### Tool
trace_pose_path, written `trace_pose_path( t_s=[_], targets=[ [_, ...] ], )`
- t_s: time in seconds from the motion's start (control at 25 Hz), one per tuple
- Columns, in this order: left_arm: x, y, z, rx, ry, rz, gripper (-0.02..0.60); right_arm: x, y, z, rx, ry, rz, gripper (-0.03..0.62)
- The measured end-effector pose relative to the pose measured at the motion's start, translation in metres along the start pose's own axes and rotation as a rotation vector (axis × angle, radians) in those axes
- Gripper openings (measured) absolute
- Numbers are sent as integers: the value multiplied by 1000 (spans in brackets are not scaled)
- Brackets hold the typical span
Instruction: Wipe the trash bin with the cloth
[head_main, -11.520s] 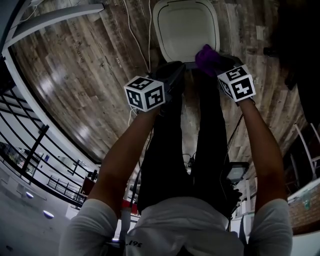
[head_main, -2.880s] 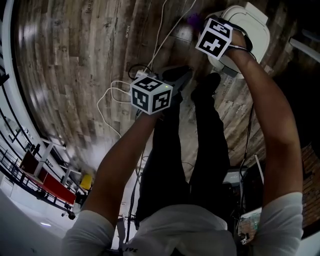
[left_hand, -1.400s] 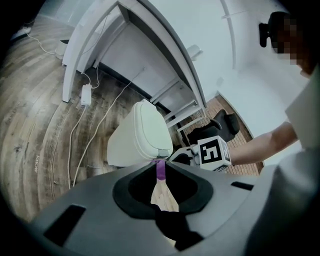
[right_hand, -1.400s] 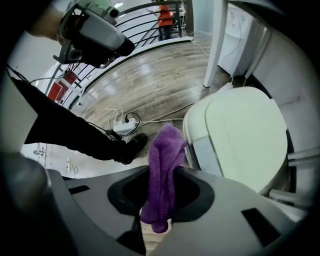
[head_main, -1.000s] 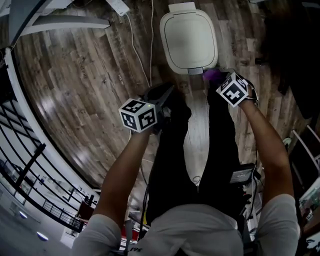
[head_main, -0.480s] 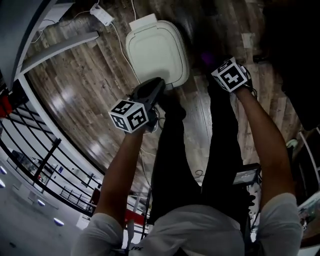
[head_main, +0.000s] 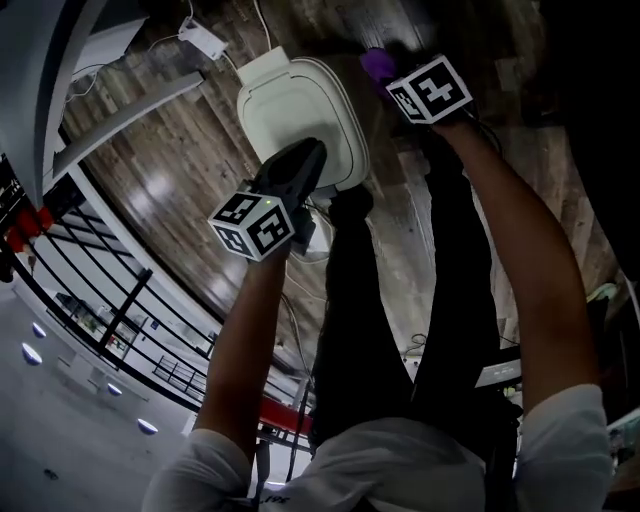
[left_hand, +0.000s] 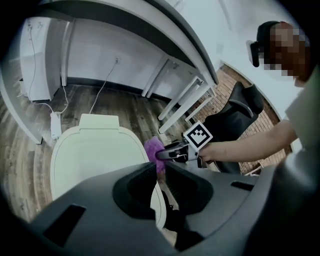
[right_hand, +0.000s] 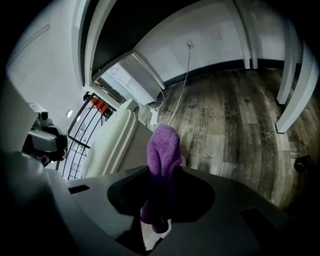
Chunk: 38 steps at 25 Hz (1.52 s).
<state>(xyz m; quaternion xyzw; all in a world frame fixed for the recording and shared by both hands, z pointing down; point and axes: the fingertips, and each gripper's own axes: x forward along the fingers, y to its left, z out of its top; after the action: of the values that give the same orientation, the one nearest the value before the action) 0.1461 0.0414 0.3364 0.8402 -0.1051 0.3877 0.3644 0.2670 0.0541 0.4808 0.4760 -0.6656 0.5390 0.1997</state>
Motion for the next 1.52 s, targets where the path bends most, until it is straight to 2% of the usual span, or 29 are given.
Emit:
trace_pose_path(
  t_s=[0.12, 0.2, 0.32, 0.4, 0.64, 0.76, 0.96, 1.04, 1.28, 1.52],
  targets=[
    [8, 10, 4, 24, 12, -4, 54, 13, 15, 33, 83, -81, 101, 107],
    [13, 19, 5, 44, 32, 0, 54, 21, 20, 53, 220, -146, 183, 107],
    [19, 30, 4, 84, 83, 21, 54, 29, 17, 68, 444, -248, 256, 107],
    [23, 34, 3, 122, 125, 35, 54, 36, 21, 69, 543, -297, 306, 107],
    [36, 26, 4, 178, 209, 3, 54, 45, 29, 50, 620, -337, 380, 104],
    [40, 24, 1, 188, 234, 2, 54, 44, 36, 35, 550, -301, 409, 103],
    [45, 27, -5, 187, 272, 18, 54, 41, 57, 3, 220, -177, 363, 103],
    [46, 28, -6, 187, 280, 24, 54, 39, 65, -4, 134, -158, 345, 103],
    [52, 13, -8, 230, 306, 15, 54, 37, 78, -33, 77, -125, 317, 102],
    [62, 1, -14, 246, 348, 2, 54, 38, 97, -87, 29, -23, 295, 102]
  ],
)
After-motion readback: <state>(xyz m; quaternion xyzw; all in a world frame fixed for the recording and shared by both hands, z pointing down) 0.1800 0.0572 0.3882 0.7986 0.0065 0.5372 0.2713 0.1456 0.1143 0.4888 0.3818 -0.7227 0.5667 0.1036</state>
